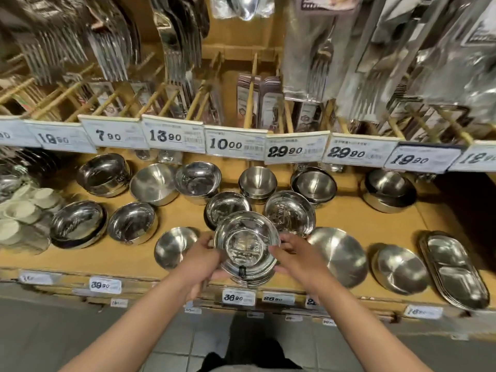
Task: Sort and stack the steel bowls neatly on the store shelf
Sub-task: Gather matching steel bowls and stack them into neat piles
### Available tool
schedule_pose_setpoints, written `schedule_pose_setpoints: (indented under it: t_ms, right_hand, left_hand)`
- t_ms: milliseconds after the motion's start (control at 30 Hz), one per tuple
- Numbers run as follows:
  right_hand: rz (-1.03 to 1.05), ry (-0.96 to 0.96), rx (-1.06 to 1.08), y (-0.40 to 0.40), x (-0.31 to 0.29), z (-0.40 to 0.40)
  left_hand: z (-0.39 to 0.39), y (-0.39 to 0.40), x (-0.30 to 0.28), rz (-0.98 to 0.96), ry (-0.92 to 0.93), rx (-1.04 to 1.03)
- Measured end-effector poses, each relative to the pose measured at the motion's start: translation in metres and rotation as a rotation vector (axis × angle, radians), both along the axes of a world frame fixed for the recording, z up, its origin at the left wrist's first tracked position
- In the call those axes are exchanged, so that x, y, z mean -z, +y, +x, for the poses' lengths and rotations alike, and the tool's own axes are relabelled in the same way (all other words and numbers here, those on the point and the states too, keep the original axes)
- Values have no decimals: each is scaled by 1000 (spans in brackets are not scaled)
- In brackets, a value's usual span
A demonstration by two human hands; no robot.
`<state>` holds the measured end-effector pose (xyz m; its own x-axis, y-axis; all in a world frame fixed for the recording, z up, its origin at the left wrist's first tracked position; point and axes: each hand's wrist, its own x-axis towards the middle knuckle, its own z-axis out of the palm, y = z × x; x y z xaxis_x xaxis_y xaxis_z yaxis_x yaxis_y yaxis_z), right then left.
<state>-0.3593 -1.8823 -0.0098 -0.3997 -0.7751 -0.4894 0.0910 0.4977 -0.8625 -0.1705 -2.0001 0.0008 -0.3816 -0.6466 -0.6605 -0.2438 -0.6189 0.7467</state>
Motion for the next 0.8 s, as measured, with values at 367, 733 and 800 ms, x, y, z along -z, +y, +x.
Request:
schedule_pose_setpoints:
  t_ms: [367,733,800]
  right_hand:
    - [53,182,-48,-12,16,-4]
    - [131,393,-101,-15,14,2]
    - [147,437,-118,-16,15,3]
  left_hand:
    - [-3,-3,-2,-437,-449,220]
    - [-4,-5,13,-658,-525,259]
    - [-6,-7,14,-691,-582,303]
